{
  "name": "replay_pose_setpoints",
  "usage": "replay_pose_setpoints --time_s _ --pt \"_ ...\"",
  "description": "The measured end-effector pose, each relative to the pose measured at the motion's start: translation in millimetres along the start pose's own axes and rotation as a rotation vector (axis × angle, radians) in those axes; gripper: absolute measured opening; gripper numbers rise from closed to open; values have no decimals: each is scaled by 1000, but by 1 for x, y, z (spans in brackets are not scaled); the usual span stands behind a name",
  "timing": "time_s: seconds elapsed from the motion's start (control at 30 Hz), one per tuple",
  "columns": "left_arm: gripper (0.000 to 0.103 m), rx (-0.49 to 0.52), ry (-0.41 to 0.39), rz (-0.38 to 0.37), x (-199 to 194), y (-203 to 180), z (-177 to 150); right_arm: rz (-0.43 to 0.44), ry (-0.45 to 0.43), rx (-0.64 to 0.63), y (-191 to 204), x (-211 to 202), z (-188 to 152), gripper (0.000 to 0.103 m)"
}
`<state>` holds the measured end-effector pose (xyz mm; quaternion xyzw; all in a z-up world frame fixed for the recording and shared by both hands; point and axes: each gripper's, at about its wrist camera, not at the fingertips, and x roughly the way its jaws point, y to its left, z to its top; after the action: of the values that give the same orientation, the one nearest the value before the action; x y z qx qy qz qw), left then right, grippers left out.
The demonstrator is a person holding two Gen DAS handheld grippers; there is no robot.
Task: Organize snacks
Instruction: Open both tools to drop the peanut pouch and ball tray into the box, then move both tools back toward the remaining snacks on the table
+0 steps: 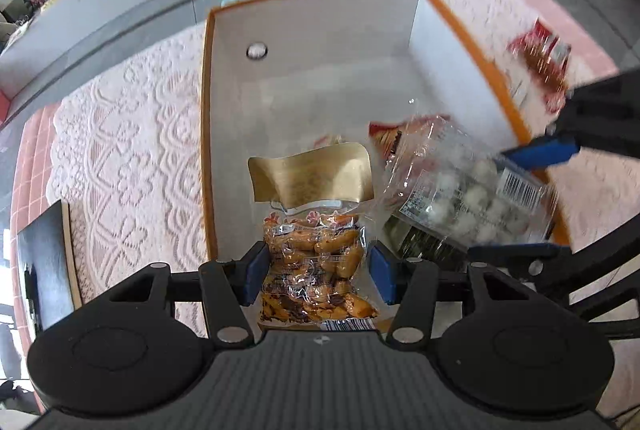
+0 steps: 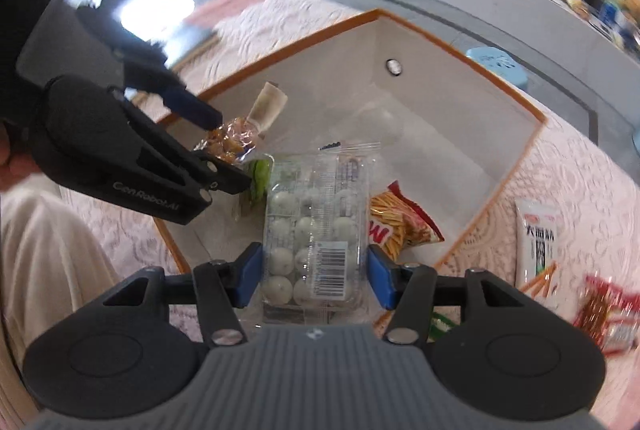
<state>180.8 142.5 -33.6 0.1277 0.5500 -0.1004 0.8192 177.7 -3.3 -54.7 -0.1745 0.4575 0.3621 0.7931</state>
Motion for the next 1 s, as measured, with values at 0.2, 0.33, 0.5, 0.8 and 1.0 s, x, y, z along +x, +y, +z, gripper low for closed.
replay_pose_setpoints --time_s 0.2,0.33,0.5,0.8,1.0 --pt "62 38 73 -15 12 1 -5 31 122 -88 1 22 14 54" --pt "62 25 99 -31 17 3 -4 56 190 -103 -2 37 19 55" --pt "63 20 116 -32 19 3 -2 80 247 -75 -9 50 27 55" --pt "57 17 113 -28 16 6 -2 73 292 -97 -6 62 34 58" --pt "59 2 86 -35 5 9 -5 107 273 -50 -13 53 35 60"
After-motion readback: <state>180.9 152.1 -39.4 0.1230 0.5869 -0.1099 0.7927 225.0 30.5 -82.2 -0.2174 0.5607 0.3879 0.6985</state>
